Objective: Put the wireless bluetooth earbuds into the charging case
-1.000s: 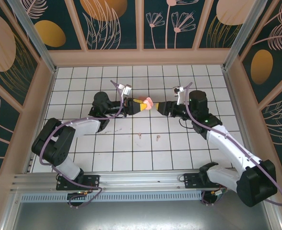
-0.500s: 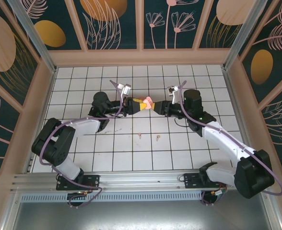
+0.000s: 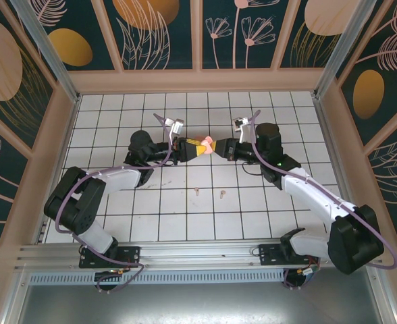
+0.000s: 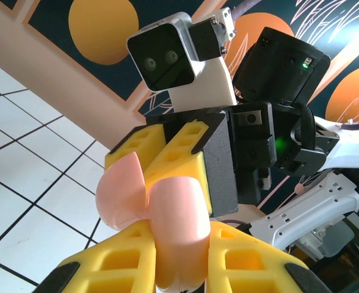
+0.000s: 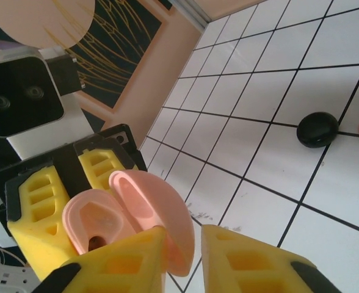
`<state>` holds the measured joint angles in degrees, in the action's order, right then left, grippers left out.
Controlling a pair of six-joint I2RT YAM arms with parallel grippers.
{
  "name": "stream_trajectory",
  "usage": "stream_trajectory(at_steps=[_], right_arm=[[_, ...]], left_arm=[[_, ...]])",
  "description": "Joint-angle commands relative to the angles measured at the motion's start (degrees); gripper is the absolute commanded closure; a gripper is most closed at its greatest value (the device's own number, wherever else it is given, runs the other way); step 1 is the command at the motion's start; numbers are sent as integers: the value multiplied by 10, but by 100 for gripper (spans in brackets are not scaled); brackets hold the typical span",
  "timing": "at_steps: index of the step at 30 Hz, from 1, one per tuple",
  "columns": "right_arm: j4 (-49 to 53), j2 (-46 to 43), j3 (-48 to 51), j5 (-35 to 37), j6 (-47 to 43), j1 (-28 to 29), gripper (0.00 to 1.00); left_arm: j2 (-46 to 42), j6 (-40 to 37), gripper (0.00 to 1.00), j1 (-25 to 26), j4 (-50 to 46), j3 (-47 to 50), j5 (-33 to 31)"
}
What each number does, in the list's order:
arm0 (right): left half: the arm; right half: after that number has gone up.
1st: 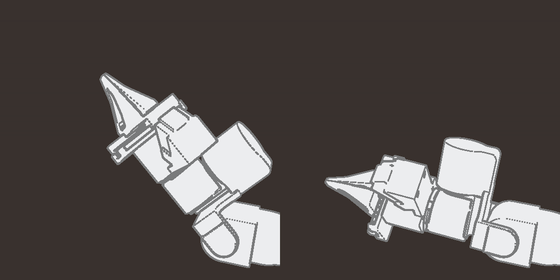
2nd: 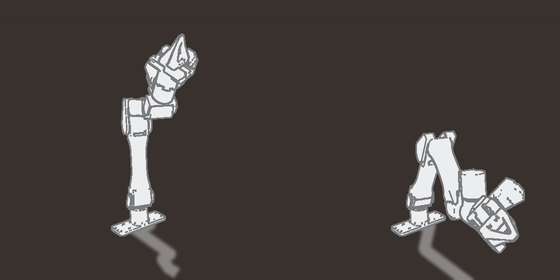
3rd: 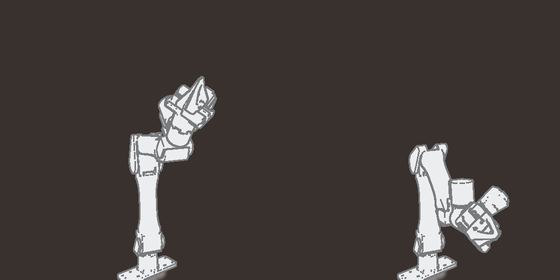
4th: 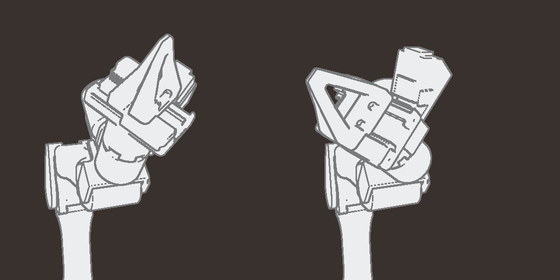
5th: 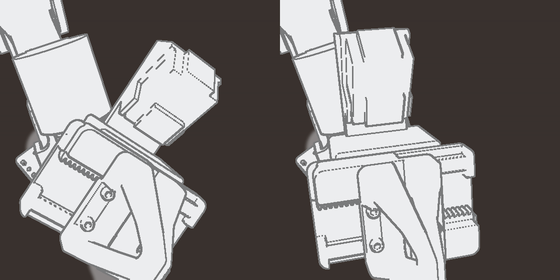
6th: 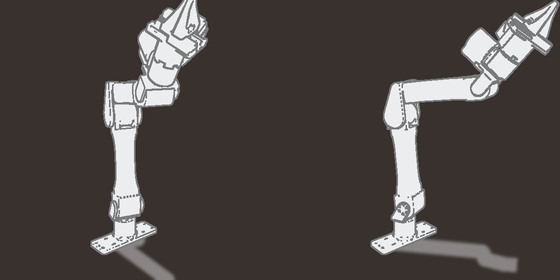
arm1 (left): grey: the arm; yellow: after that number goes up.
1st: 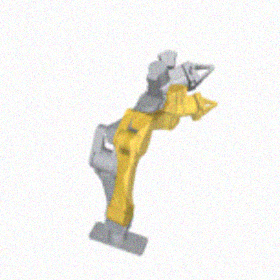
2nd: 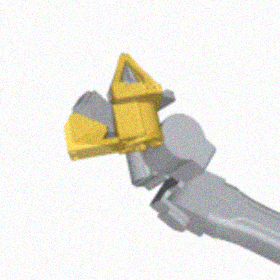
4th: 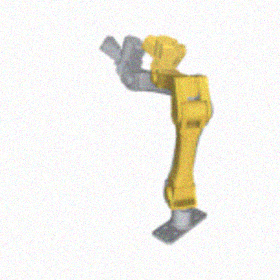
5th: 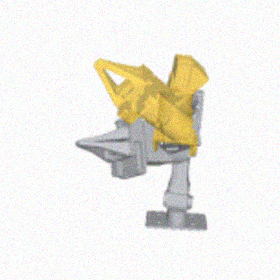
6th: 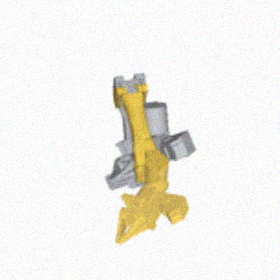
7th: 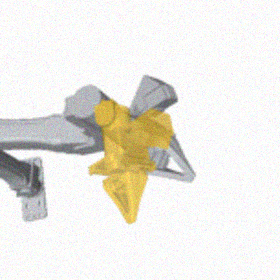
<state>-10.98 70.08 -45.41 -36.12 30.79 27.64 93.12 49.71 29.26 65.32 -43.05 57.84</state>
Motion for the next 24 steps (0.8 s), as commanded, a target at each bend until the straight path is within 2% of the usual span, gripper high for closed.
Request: stream_trajectory(at_steps=[1,6,8,15,21,24], right_arm=[[-35,7,-21,-9,3,4,84],[-37,6,-25,-14,3,7,100],[-34,6,-30,-15,3,7,100],[24,3,-60,19,-24,8,100],[175,12,-134,102,-105,7,100],[243,27,-177,133,-152,8,100]], left_arm=[[-15,8,100,3,44,6,9],[-12,11,100,3,46,7,3],[-12,10,98,3,44,10,-4],[-20,-11,56,3,20,25,-58],[-78,-105,41,-11,-104,24,-95],[-112,-187,36,-30,-237,-9,-80]])
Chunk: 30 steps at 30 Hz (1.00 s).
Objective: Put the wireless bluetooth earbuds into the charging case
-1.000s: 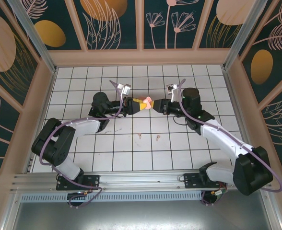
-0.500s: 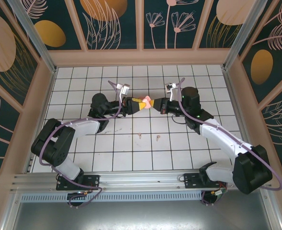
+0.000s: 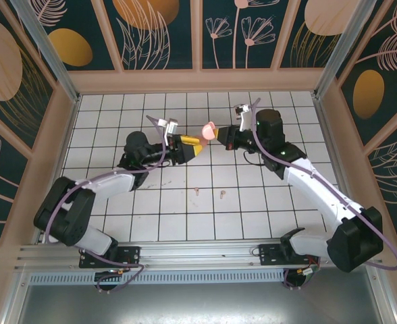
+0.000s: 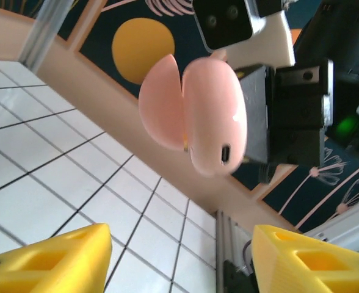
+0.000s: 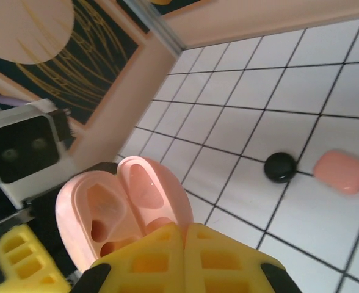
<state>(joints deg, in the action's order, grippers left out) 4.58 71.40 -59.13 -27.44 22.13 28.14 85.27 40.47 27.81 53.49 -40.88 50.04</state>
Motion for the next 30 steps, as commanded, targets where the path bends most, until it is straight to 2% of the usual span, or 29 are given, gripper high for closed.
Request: stream_trajectory(at_steps=[1,7,10,19,30], right_arm=[[107,20,-53,57,-82,2,100],[199,58,-131,101,-180,5,100],[237,79,-163,118,-224,9,100],[318,113,-223,129,-298,29,100],[322,132,-231,124,-305,65,100]], left_arm=[[-44,-130,33,-21,-172,-47,8],[-42,-337,23,-33,-491,-182,53],[-23,-399,19,-35,-587,-232,66],[59,-483,17,-44,-712,-337,128],[125,-513,18,-44,-759,-400,169]])
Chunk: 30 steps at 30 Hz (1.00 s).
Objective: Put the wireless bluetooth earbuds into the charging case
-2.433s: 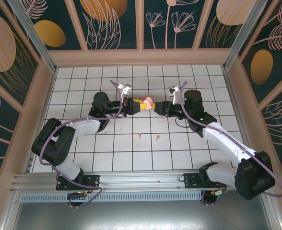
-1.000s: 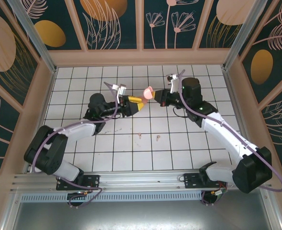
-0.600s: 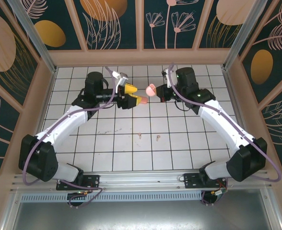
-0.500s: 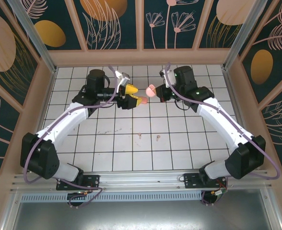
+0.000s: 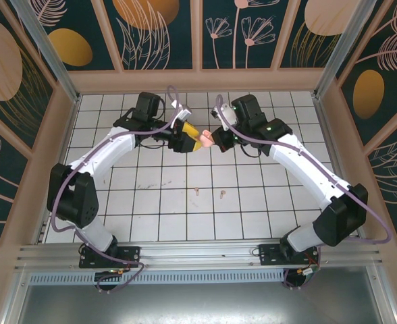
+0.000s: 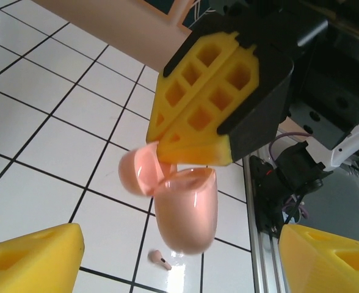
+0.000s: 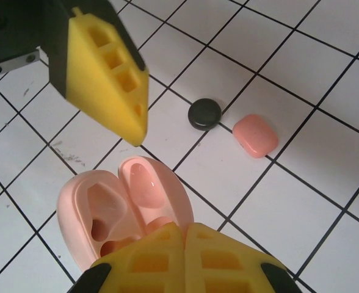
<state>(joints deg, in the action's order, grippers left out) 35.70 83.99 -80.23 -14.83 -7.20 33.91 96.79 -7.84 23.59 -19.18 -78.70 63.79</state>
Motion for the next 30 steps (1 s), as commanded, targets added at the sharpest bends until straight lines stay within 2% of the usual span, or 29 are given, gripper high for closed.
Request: stream_trajectory(at_steps=[1,6,20,30], right_arm=[[11,8,-22,-3,-11,9,100],[8,13,-28,-8,-10,12,100],[0,15,-29,-13,-5,18,100],[-8,20,-34,-14,2,20,100]], left_arm=[[10,-32,18,-2,-37,-26,35],[35,-40,20,-2,-47,-33,45],[55,-26,34,-2,-32,-51,78],[57,-29,34,-2,-31,-45,89]])
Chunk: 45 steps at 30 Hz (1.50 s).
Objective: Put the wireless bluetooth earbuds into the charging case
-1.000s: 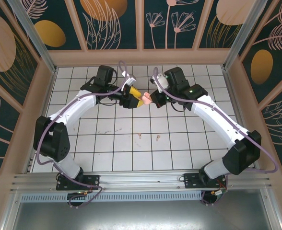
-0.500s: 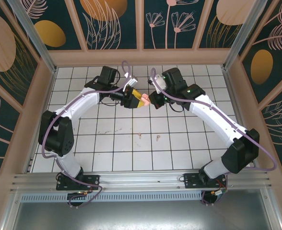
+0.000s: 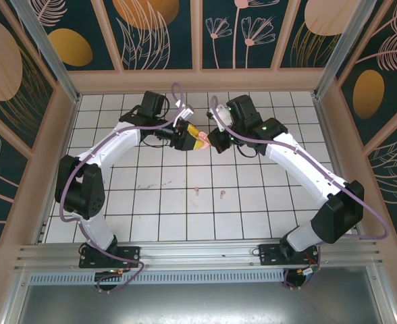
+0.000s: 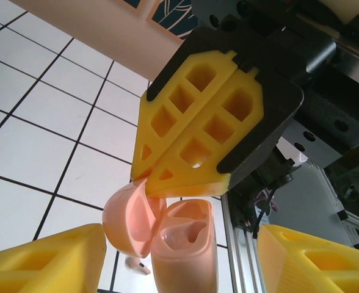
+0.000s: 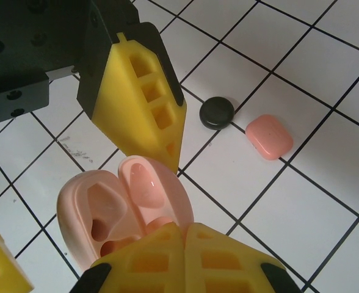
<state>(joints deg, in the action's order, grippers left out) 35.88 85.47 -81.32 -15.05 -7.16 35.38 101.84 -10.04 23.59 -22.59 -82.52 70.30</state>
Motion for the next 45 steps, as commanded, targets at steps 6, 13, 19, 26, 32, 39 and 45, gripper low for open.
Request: stream_trajectory(at_steps=[6,13,19,26,32,39,45], right_arm=[[-10,10,-30,-12,5,7,100],[-10,16,-34,-7,6,12,100],[-13,20,-37,0,10,15,100],[-31,17,-44,18,22,18,100],[-31,-3,-44,46,39,17,78],[-20,-98,35,60,97,17,53],[-47,-190,193,78,220,31,45]], left_arm=[[5,-9,41,-2,8,6,30],[6,-13,53,-2,10,8,37],[6,-15,72,-2,11,12,46],[-4,2,87,-2,44,39,51],[-31,65,100,-2,144,89,24],[-83,162,100,-19,302,157,-54],[-155,270,100,-49,479,254,-159]])
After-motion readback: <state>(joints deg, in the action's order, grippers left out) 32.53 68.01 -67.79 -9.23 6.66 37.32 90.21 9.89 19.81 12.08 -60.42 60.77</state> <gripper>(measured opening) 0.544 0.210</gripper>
